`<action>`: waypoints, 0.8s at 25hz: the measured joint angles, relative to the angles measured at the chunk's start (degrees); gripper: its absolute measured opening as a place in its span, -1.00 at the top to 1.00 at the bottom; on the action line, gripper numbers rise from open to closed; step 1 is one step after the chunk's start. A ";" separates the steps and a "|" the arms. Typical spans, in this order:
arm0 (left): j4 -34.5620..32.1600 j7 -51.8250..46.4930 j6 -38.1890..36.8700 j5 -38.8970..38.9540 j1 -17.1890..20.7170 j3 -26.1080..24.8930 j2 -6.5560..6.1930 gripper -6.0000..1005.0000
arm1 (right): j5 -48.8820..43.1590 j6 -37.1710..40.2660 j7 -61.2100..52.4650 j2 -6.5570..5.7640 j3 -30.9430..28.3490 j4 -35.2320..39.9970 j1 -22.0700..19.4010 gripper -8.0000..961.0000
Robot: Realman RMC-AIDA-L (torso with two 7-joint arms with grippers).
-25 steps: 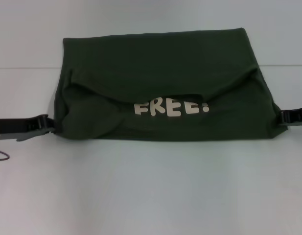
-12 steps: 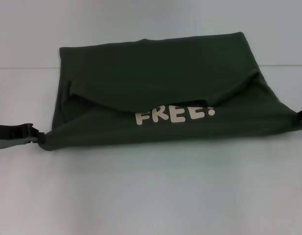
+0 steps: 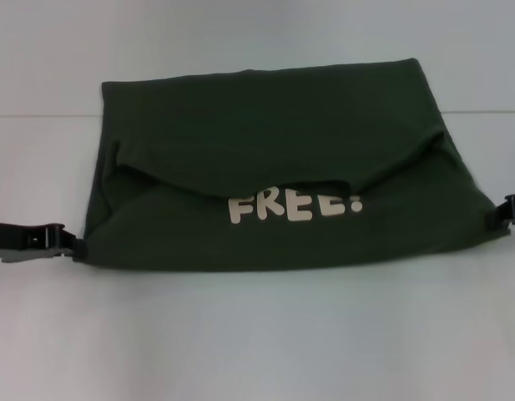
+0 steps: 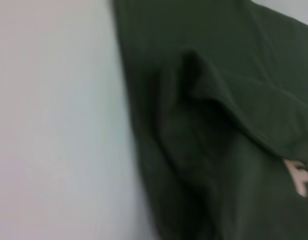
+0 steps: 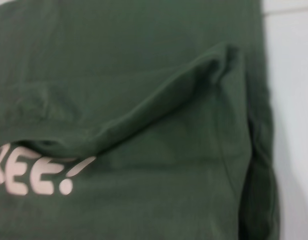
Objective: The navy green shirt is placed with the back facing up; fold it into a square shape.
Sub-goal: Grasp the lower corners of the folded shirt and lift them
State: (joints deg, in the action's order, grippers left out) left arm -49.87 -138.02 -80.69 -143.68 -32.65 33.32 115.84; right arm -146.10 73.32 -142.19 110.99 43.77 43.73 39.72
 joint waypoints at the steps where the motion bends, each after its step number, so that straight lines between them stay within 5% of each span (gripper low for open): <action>1: -0.61 0.26 -1.18 -0.02 0.14 0.06 0.00 0.85 | -0.01 1.74 0.08 0.02 -0.01 0.61 -0.18 0.94; 11: -5.77 5.66 -19.00 -2.78 2.52 -0.14 -0.79 0.84 | -0.48 17.71 3.68 -0.03 0.48 5.53 -4.43 0.94; 20: -9.03 8.79 -27.27 -6.11 5.72 -0.10 -0.42 0.84 | -2.19 27.04 7.87 0.60 0.62 5.23 -7.29 0.94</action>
State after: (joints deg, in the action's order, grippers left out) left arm -58.90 -129.23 -107.96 -149.80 -26.93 33.22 115.42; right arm -148.29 100.36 -134.32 111.59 44.40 48.96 32.43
